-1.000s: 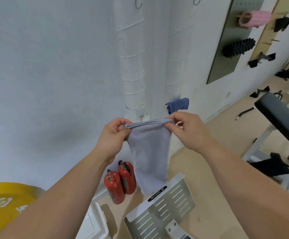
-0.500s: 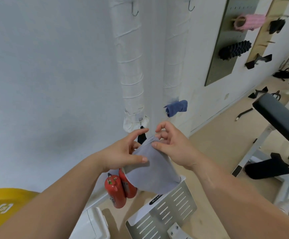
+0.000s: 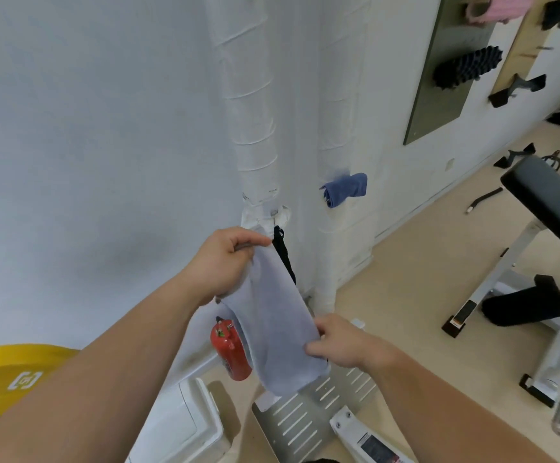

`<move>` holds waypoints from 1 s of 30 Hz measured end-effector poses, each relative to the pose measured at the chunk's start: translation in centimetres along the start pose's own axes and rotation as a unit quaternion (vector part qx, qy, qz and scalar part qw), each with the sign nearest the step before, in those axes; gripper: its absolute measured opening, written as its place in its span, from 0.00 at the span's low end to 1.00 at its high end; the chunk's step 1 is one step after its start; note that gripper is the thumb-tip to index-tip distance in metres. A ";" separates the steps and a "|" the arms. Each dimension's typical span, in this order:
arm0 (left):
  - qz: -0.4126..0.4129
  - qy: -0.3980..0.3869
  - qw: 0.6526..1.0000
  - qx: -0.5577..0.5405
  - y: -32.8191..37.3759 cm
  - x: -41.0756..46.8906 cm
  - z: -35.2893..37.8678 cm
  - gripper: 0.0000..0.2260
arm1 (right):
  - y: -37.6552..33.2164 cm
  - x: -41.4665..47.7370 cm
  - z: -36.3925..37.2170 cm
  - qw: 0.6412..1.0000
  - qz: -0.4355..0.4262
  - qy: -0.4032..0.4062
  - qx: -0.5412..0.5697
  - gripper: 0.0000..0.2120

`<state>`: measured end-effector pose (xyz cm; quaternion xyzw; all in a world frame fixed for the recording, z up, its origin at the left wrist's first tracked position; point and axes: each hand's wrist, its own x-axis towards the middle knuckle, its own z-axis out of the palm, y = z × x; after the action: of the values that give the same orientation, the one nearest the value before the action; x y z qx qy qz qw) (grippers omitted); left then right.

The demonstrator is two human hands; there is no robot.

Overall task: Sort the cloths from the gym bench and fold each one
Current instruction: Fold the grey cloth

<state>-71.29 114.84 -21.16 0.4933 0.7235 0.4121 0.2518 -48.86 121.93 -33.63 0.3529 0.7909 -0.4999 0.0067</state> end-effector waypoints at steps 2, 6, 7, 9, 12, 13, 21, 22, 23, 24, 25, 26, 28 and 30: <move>-0.025 0.034 0.999 0.006 -2.1 0.2 -0.6 0.18 | 0.8 0.0 0.0 1.000 0.006 0.011 0.007 0.16; -0.116 0.156 0.981 -0.018 -7.2 -0.4 -1.7 0.19 | 0.8 -0.8 -1.9 0.995 -0.012 0.083 0.057 0.06; -0.139 0.183 0.973 -0.024 -8.4 -0.9 -1.9 0.20 | 0.9 -1.0 -2.5 0.991 -0.016 0.098 0.089 0.07; -0.181 0.205 0.962 -0.026 -10.6 -2.1 -2.1 0.19 | 1.2 -1.3 -3.2 0.976 -0.023 0.095 0.196 0.05; -0.207 0.188 0.960 -0.019 -12.6 -3.3 -1.3 0.18 | 0.8 -1.7 -3.4 0.955 -0.027 0.065 0.287 0.05; -0.202 0.183 0.962 -0.015 -12.8 -3.5 -0.8 0.18 | 0.5 -1.8 -3.2 0.954 -0.025 0.060 0.293 0.07; -0.040 0.013 0.994 0.103 -7.6 -4.6 4.8 0.19 | -2.3 -1.4 -0.8 0.954 -0.061 0.089 0.280 0.10; -0.020 -0.028 0.995 0.096 -7.0 -4.8 5.8 0.19 | -2.7 -1.3 -0.5 0.954 -0.072 0.088 0.278 0.10; -0.007 -0.068 0.994 0.085 -6.6 -5.0 6.5 0.17 | -3.1 -1.3 -0.3 0.953 -0.081 0.085 0.280 0.10; 0.002 -0.102 0.992 0.069 -6.4 -5.2 7.2 0.16 | -3.4 -1.2 -0.2 0.951 -0.086 0.079 0.286 0.10; 0.005 -0.125 0.991 0.054 -6.4 -5.3 7.6 0.15 | -3.7 -1.3 -0.2 0.950 -0.088 0.075 0.291 0.09; 0.006 -0.138 0.990 0.042 -6.4 -5.3 7.8 0.12 | -3.9 -1.4 -0.4 0.948 -0.089 0.073 0.297 0.08; 0.008 -0.139 0.990 0.035 -6.5 -5.2 7.7 0.09 | -4.0 -1.9 -1.1 0.943 -0.079 0.065 0.317 0.06; 0.013 -0.123 0.992 0.040 -6.6 -5.0 7.6 0.07 | -4.0 -2.2 -1.7 0.941 -0.060 0.051 0.329 0.02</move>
<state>-66.87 111.76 -30.99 0.5592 0.6966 0.3222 0.3134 -48.90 121.07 -28.88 0.3127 0.6014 -0.7128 -0.1803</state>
